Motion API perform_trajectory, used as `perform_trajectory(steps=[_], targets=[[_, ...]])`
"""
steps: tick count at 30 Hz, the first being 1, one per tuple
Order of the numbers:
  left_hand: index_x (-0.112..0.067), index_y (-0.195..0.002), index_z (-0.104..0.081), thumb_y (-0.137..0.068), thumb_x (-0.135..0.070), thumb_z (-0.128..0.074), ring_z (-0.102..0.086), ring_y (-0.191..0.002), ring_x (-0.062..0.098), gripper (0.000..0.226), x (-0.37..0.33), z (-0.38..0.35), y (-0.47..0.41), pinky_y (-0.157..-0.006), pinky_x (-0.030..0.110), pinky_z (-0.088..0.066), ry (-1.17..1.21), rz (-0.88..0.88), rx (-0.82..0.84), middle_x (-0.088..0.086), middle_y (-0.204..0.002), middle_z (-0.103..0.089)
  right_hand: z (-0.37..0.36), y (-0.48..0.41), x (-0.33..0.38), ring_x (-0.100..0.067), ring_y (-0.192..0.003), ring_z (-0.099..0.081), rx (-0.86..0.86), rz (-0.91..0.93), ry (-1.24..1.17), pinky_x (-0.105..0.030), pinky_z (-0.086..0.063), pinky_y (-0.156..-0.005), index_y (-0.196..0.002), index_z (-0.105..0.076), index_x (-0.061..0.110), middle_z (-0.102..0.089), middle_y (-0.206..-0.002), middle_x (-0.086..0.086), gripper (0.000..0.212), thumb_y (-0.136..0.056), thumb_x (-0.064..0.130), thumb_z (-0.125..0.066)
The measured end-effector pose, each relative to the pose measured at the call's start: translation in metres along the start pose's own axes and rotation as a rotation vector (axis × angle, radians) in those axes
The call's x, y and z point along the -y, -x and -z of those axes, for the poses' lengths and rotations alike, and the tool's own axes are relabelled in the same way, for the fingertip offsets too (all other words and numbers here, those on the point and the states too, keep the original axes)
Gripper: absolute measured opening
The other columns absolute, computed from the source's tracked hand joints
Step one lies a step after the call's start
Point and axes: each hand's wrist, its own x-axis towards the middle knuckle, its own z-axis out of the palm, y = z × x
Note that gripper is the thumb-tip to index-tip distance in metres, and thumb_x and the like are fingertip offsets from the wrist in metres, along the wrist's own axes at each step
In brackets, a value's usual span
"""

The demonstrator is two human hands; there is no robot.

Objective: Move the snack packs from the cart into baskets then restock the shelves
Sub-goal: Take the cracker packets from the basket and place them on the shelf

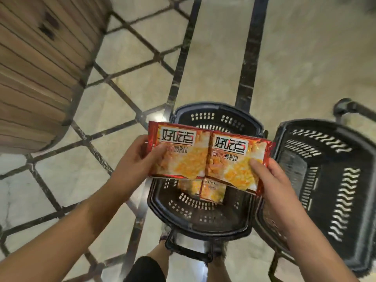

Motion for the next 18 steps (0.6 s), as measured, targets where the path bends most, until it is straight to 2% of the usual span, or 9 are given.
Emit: perform_trajectory(steps=[2,5,8,13,16,18], targets=[[-0.027,-0.126,-0.062,-0.09,-0.046,-0.063,-0.075,-0.102,0.012,0.04,-0.043,0.014,0.02,-0.082,0.029,-0.061,0.006,-0.061,0.025,-0.007,-0.114,-0.076,0.001,0.024,0.036,-0.021,-0.108,-0.072,0.019,0.071,-0.017,-0.041,-0.051,-0.097,-0.122,-0.068,0.027,-0.076,-0.115,0.0,0.024,-0.099,0.03,-0.061],[-0.021,-0.125,-0.063,-0.092,-0.043,-0.06,-0.075,-0.102,0.016,0.04,-0.105,0.031,0.05,-0.081,0.028,-0.06,-0.017,-0.177,0.027,-0.001,-0.116,-0.077,0.005,0.066,0.088,-0.021,-0.108,-0.072,0.013,0.173,-0.073,-0.039,-0.051,-0.097,-0.12,-0.068,0.022,-0.076,-0.114,-0.001,0.026,-0.097,0.032,-0.061],[-0.014,-0.129,-0.062,-0.097,-0.035,-0.058,-0.076,-0.099,0.017,0.038,-0.167,0.043,0.085,-0.08,0.025,-0.061,-0.025,-0.262,0.028,0.001,-0.114,-0.078,0.011,0.114,0.14,-0.02,-0.105,-0.073,0.018,0.286,-0.104,-0.036,-0.054,-0.09,-0.12,-0.067,0.019,-0.077,-0.112,-0.001,0.036,-0.09,0.038,-0.062],[-0.014,-0.121,-0.065,-0.102,-0.026,-0.056,-0.076,-0.088,0.009,0.024,-0.268,0.052,0.162,-0.068,0.015,-0.056,-0.011,-0.466,0.038,-0.001,-0.106,-0.079,0.025,0.198,0.219,-0.025,-0.109,-0.072,0.009,0.476,-0.167,-0.038,-0.056,-0.093,-0.127,-0.064,0.016,-0.075,-0.117,-0.006,0.056,-0.08,0.046,-0.068],[-0.016,-0.116,-0.068,-0.1,-0.028,-0.057,-0.076,-0.084,0.009,0.022,-0.315,0.049,0.203,-0.066,0.016,-0.057,0.044,-0.585,0.058,0.001,-0.104,-0.08,0.035,0.246,0.255,-0.025,-0.11,-0.071,0.019,0.587,-0.207,-0.04,-0.051,-0.099,-0.126,-0.065,0.016,-0.075,-0.117,-0.006,0.047,-0.087,0.042,-0.062],[-0.015,-0.118,-0.068,-0.098,-0.03,-0.057,-0.076,-0.089,0.013,0.027,-0.339,0.044,0.223,-0.07,0.02,-0.059,0.077,-0.638,0.103,0.003,-0.107,-0.079,0.041,0.276,0.273,-0.023,-0.11,-0.071,0.007,0.66,-0.207,-0.04,-0.055,-0.1,-0.127,-0.064,0.018,-0.075,-0.119,-0.004,0.043,-0.091,0.041,-0.058]])
